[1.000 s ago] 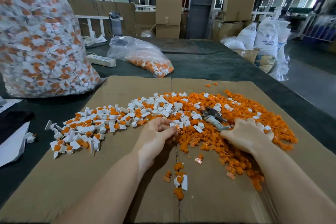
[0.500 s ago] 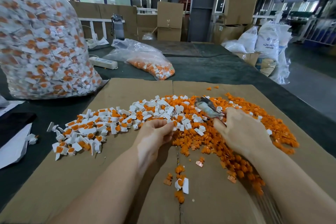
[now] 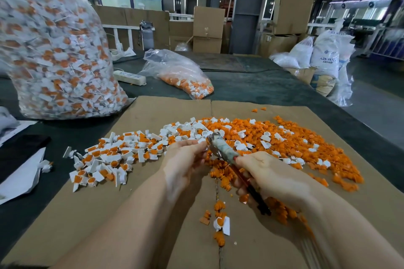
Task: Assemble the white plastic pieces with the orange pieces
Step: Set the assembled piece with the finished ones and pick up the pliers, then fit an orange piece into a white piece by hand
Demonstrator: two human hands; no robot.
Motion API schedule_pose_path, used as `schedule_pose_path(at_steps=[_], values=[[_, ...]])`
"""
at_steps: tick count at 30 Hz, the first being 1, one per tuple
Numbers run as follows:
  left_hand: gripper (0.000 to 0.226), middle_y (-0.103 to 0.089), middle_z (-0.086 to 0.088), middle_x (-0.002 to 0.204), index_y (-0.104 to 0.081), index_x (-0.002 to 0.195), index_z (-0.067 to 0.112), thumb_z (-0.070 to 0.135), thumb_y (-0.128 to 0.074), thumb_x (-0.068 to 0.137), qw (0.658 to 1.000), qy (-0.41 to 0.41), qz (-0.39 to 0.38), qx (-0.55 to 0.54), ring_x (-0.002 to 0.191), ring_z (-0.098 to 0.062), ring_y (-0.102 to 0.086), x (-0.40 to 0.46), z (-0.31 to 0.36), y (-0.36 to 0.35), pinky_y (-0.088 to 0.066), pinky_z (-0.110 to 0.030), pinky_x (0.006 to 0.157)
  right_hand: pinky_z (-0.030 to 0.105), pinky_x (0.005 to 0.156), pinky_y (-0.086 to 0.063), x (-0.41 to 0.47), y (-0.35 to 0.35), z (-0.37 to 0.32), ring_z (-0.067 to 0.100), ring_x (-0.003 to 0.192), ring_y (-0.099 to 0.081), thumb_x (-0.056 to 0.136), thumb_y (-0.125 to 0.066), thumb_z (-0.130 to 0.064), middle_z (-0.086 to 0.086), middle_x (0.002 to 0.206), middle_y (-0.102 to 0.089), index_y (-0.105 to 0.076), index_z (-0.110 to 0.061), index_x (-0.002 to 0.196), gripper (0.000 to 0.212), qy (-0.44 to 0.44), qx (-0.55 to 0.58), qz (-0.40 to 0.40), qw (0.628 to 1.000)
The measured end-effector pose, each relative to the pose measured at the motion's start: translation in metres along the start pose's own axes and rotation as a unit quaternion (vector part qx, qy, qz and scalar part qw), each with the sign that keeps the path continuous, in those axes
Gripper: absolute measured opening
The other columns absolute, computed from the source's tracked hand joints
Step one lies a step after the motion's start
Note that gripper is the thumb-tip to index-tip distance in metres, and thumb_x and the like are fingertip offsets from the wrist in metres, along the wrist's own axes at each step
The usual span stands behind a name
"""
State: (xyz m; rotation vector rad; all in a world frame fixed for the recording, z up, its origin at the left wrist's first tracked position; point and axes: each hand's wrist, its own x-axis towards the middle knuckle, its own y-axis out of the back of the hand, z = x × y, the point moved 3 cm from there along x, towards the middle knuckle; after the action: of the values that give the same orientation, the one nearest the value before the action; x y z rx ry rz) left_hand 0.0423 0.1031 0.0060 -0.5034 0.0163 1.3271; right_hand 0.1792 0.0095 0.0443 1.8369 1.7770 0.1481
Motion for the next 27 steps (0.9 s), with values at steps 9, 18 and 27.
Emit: schedule_pose_path(at_steps=[9, 18, 27], values=[[0.006, -0.06, -0.012, 0.084, -0.058, 0.092, 0.001, -0.001, -0.059, 0.087, 1.0, -0.006, 0.021, 0.0, 0.067, -0.013, -0.055, -0.002, -0.001, -0.002, -0.046, -0.02, 0.059, 0.023, 0.05, -0.04, -0.001, -0.009, -0.003, 0.013, 0.054, -0.052, 0.096, -0.037, -0.048, -0.001, 0.061, -0.054, -0.051, -0.017, 0.078, 0.039, 0.06, -0.122, 0.019, 0.991], [0.011, -0.058, -0.007, 0.072, -0.057, 0.078, 0.005, -0.002, -0.058, 0.087, 0.999, -0.014, 0.033, -0.003, 0.064, -0.011, -0.055, -0.003, -0.009, -0.005, -0.045, -0.021, 0.06, 0.023, 0.053, -0.029, 0.0, -0.013, 0.004, 0.009, 0.059, -0.043, 0.094, -0.041, -0.049, -0.004, 0.07, -0.045, -0.041, -0.023, 0.07, 0.036, 0.092, -0.202, 0.135, 0.966], [0.005, -0.061, -0.003, 0.07, -0.065, 0.089, 0.009, 0.013, -0.061, 0.09, 0.98, -0.111, 0.041, 0.16, 0.048, -0.001, -0.056, -0.005, -0.016, 0.01, -0.05, -0.014, 0.05, 0.014, 0.055, -0.036, -0.001, 0.014, 0.034, 0.005, 0.076, -0.049, 0.088, -0.04, -0.061, -0.009, 0.091, -0.053, -0.051, -0.024, 0.104, 0.042, 0.055, -0.35, 0.32, 0.879]])
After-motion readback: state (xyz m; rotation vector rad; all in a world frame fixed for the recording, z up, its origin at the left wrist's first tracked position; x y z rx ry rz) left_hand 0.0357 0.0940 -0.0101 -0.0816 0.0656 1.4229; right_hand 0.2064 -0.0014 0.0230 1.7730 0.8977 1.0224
